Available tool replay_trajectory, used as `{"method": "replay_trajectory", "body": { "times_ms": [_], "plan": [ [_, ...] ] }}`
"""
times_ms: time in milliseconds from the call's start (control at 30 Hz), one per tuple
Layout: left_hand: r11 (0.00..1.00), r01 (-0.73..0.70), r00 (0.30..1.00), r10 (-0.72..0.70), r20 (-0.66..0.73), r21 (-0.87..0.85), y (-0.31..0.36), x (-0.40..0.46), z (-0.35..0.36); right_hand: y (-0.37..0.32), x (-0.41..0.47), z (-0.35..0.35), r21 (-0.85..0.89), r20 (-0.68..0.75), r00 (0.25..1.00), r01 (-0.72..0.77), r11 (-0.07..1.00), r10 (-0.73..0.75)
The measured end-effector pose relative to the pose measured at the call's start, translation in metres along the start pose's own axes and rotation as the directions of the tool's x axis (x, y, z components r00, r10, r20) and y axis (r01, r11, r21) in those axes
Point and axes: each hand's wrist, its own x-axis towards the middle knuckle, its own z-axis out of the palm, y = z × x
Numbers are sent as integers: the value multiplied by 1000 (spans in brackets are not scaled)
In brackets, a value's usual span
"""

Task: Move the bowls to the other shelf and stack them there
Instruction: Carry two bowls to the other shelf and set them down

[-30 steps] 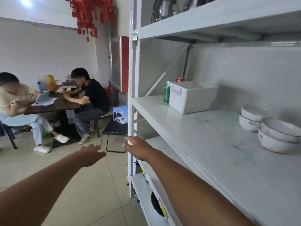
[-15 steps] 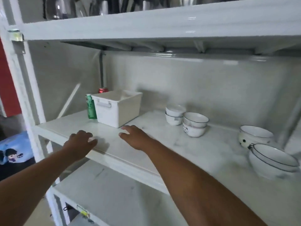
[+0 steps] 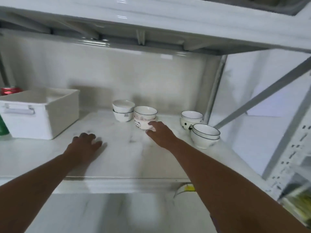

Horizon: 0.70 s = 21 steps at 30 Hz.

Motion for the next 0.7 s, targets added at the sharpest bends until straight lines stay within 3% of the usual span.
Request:
{"method": "replay_trajectory", "body": {
  "times_ms": [167, 433, 567, 700],
  "plan": [
    [993, -87, 995, 92, 50, -84, 68, 9, 30, 51, -25, -56, -144, -216, 973, -115, 983, 83],
    [952, -221, 970, 237, 54, -211, 161, 21, 59, 129, -53, -96, -22, -363, 837, -448, 894, 410],
    [941, -227, 968, 247, 52, -250, 195, 39, 75, 165, -44, -97, 291, -282, 830, -404, 867, 482],
    [884, -167, 965, 237, 110, -435, 228, 56, 82, 190, -36, -99, 489, -190, 908, -241, 838, 372]
  ]
}}
